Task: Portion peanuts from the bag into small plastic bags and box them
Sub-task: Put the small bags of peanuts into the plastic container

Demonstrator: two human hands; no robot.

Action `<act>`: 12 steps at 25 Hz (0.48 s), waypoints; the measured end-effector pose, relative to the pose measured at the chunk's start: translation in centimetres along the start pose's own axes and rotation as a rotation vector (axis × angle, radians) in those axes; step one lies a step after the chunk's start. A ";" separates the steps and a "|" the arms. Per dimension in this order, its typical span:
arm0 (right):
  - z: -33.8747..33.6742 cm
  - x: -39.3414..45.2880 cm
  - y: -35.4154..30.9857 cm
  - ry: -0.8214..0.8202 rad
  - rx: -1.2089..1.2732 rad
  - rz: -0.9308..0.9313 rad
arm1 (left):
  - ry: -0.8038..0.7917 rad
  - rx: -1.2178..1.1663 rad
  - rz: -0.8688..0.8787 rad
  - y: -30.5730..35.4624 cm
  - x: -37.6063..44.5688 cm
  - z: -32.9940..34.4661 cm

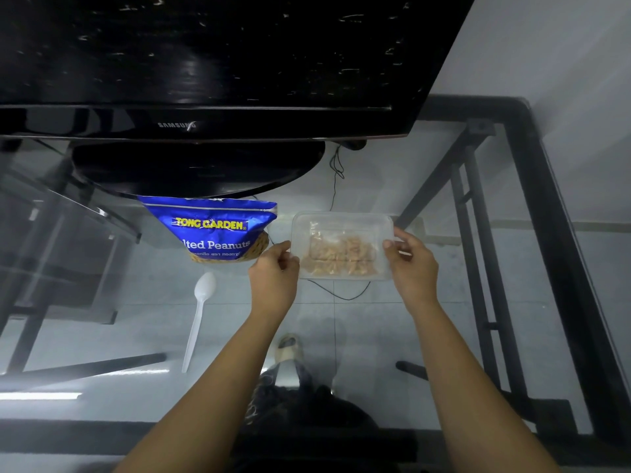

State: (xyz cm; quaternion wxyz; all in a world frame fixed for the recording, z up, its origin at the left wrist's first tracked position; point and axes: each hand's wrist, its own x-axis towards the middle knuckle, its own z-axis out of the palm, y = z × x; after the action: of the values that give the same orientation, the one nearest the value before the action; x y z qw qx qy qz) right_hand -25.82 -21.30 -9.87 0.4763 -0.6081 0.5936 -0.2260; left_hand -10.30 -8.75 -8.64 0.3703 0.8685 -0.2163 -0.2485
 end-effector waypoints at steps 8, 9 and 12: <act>-1.2 -0.6 0.6 -0.110 -0.053 -0.049 | 0.002 -0.051 -0.063 -0.3 -0.4 -0.5; -1.1 -0.8 0.6 -0.103 -0.043 -0.047 | 0.006 -0.058 -0.069 -0.3 -0.5 -0.6; -0.9 -0.9 0.7 -0.091 -0.008 -0.039 | 0.030 -0.059 -0.053 -0.2 -0.7 -0.5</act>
State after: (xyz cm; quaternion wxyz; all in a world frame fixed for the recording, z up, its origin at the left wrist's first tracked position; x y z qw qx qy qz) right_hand -27.10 -20.66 -9.79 0.4961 -0.6310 0.5601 -0.2049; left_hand -10.49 -7.99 -8.25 0.3923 0.8663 -0.1801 -0.2513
